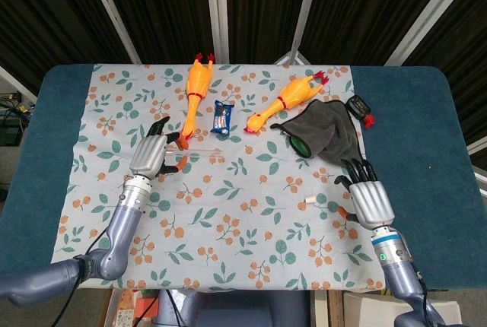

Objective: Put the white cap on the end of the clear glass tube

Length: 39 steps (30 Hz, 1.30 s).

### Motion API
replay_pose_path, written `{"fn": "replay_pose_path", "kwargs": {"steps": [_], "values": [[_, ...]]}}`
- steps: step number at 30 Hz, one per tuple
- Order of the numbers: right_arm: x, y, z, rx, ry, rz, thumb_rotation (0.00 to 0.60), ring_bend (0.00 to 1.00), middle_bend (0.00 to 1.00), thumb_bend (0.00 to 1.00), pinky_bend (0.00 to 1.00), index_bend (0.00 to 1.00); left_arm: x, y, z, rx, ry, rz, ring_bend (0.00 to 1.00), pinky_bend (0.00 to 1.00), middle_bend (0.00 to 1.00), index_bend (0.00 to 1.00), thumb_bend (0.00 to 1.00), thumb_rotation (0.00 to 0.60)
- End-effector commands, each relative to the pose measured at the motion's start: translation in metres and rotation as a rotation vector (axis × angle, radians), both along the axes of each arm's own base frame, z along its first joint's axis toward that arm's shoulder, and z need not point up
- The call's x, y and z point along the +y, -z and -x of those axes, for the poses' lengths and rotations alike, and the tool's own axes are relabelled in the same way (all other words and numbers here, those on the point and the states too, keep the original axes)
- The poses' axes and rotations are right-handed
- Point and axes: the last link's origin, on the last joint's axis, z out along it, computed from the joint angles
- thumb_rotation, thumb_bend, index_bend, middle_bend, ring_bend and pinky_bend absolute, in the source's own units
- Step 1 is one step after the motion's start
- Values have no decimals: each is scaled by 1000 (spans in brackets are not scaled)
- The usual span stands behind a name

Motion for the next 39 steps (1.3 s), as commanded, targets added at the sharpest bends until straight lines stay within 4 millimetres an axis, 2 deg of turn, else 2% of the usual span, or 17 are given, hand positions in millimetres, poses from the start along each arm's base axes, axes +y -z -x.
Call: {"fn": "replay_pose_path", "kwargs": {"steps": [1, 8, 22, 39], "values": [[-3, 10, 0, 33, -6, -34, 600, 0, 119, 257, 0, 403, -3, -4, 1, -9, 5, -2, 32, 0, 483, 612, 790, 600], [-9, 28, 2, 57, 2, -76, 600, 0, 124, 256, 0, 418, -9, -11, 0, -6, 26, 0, 33, 0, 483, 611, 790, 600], [-17, 43, 2, 71, 0, -90, 600, 0, 137, 257, 0, 464, -13, -13, 5, -2, 23, 0, 33, 0, 483, 612, 790, 600], [-27, 65, -6, 97, -36, -113, 600, 2, 143, 295, 0, 489, -8, -18, 8, -11, 12, -17, 33, 0, 483, 612, 790, 600]]}}
